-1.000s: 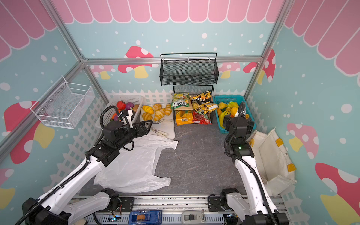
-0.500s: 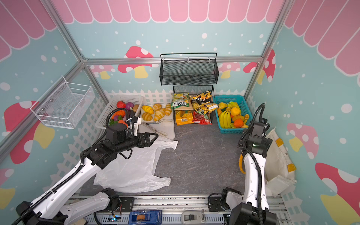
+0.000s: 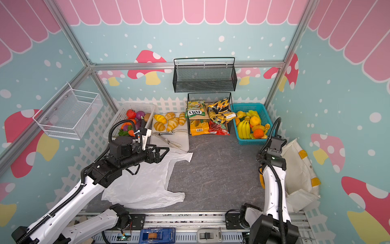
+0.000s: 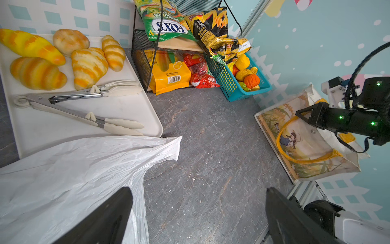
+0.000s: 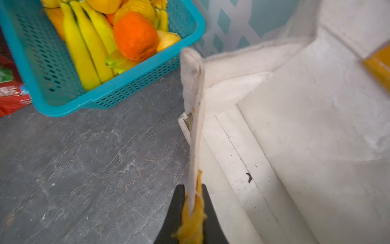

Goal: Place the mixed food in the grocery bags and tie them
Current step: 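Grasp the white tote bag's edge with the right gripper and lift it, then swing the tote bag toward the left gripper while the left gripper reaches toward it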

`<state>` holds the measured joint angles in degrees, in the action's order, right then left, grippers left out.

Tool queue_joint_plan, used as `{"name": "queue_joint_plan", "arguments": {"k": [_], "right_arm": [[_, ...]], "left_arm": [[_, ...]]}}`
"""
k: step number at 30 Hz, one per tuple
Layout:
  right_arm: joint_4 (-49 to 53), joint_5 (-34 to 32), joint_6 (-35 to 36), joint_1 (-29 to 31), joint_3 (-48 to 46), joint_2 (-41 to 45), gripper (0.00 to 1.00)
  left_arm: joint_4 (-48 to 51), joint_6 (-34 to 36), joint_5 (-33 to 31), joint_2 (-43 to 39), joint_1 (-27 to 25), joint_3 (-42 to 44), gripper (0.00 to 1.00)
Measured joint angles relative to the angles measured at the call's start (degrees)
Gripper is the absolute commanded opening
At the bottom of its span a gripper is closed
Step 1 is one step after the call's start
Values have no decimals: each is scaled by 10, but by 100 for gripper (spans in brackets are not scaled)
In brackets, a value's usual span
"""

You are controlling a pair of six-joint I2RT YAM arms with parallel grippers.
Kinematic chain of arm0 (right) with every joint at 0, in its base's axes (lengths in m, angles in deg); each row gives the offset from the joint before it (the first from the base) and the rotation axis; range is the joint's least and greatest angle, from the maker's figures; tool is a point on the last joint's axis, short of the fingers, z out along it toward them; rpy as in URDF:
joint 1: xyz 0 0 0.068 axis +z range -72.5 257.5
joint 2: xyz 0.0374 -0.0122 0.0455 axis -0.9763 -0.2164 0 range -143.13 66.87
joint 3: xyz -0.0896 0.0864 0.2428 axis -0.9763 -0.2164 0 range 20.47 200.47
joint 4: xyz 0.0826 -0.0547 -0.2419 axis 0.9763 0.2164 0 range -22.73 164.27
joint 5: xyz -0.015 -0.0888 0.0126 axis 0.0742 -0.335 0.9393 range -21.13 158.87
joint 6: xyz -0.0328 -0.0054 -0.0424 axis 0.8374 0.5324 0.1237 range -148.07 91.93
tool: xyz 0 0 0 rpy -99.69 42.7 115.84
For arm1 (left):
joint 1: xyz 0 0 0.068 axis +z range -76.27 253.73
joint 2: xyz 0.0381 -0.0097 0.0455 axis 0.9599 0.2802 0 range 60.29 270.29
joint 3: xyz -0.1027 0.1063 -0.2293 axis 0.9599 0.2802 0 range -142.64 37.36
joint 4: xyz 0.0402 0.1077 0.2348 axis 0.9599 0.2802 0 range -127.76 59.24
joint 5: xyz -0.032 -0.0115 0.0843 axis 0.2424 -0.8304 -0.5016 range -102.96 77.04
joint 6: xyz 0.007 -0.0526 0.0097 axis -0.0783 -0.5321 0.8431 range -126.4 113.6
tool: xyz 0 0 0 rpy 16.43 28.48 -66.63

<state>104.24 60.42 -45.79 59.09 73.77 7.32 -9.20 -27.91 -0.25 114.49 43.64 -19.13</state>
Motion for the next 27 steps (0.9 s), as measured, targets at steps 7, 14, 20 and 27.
{"name": "queue_joint_plan", "arguments": {"k": [7,14,20,27], "right_arm": [[73,78,-32,112,50,44,4],[82,120,-96,244,75,28,4],[-3,134,-155,308,76,-24,6],[-139,152,-203,362,86,-137,29]], "left_arm": [[-1,3,10,14,0,0,100],[-1,3,10,19,0,2,100],[-2,3,10,24,0,2,100],[-5,-6,10,27,0,2,100]]}}
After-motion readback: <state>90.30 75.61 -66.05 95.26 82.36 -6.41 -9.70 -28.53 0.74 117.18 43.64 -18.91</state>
